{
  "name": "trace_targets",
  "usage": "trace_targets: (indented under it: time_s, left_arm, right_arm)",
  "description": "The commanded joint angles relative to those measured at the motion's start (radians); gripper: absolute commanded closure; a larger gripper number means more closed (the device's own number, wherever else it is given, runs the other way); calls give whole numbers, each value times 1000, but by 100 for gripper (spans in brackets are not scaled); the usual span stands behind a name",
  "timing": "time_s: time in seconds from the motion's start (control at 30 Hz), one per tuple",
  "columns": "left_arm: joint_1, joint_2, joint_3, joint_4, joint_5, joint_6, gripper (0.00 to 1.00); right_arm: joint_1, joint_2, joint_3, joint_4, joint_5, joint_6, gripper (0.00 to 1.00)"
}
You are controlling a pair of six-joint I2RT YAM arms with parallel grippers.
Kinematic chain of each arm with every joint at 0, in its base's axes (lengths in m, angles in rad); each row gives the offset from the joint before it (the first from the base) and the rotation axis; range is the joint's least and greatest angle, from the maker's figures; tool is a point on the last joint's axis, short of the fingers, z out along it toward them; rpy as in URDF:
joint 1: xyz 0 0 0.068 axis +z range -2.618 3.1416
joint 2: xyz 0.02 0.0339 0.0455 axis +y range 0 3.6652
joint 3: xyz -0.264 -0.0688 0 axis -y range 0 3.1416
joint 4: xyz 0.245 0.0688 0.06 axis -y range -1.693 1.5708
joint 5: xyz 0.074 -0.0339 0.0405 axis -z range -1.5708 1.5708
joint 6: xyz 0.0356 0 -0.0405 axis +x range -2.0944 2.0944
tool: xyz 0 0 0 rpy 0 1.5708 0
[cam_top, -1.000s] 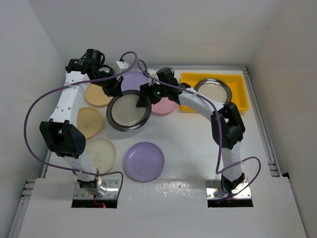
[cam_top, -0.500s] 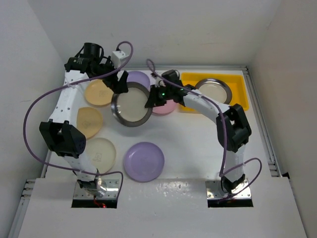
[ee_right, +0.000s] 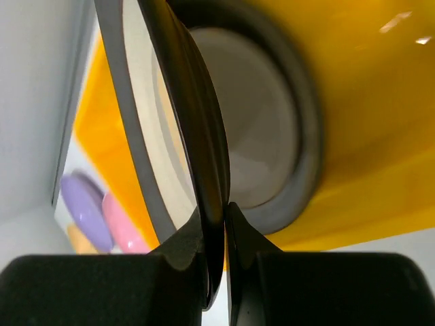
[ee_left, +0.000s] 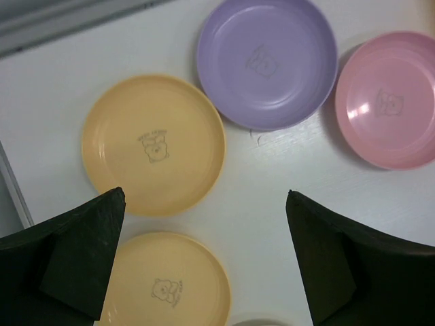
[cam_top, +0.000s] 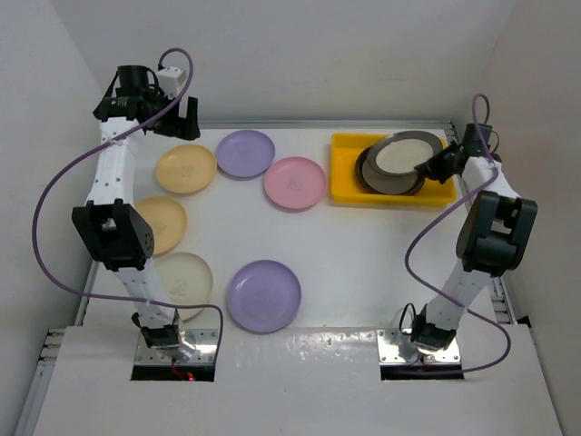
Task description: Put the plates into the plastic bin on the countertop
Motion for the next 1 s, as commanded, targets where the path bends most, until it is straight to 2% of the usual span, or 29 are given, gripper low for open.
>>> trace_targets:
  time_s: [0.0, 0.1, 0.23, 0.3, 0.37, 0.4, 0.43, 0.5, 0.6, 0.63, 0.73, 0.77, 0.87, 0.9, 0.97]
  left_arm:
    - [20, 2, -37, 17, 3, -50, 0]
    - [30, 2, -66, 17, 13, -40, 0]
    - [39, -8, -94, 26, 13, -20, 0]
    - [39, -8, -118, 26, 13, -11, 0]
    - [39, -8, -130, 35, 24, -11, 0]
    - [39, -8, -130, 35, 39, -11, 0]
    - [39, -8, -141, 35, 53, -11, 0]
    - [39, -8, -150, 35, 63, -11, 0]
    - [39, -17, -150, 35, 63, -11, 0]
    - [39, -17, -150, 35, 63, -11, 0]
    - [39, -27, -160, 35, 53, 9, 0]
    - [39, -27, -160, 35, 53, 9, 0]
    - [39, -46, -179, 35, 44, 19, 0]
    - [30, -60, -180, 35, 44, 20, 0]
    - [30, -80, -190, 35, 35, 29, 0]
  right_arm:
    - [4, 67, 110, -47, -109, 28, 100]
    - [-10, 125, 182, -74, -112, 19, 100]
    - [9, 159, 175, -96, -131, -16, 100]
    - [27, 165, 155, -90, -120, -41, 87]
    - [41, 193, 190, -148, -64, -84, 68]
    - [47, 216, 207, -204, -36, -98, 42]
    - [52, 225, 241, -234, 66, -130, 29]
    - [71, 280, 308, -371, 165, -191, 14]
    - [116, 343, 419, -530, 301, -265, 11]
    - [142, 348, 490, -551, 382, -298, 10]
    - [211, 334, 519, -585, 603, -400, 0]
    - [220, 323, 522, -588, 654, -427, 0]
    - [231, 305, 558, -640, 726, -402, 0]
    - [234, 255, 554, -662, 734, -397, 0]
    - [275, 186, 439, -622, 724, -400, 2]
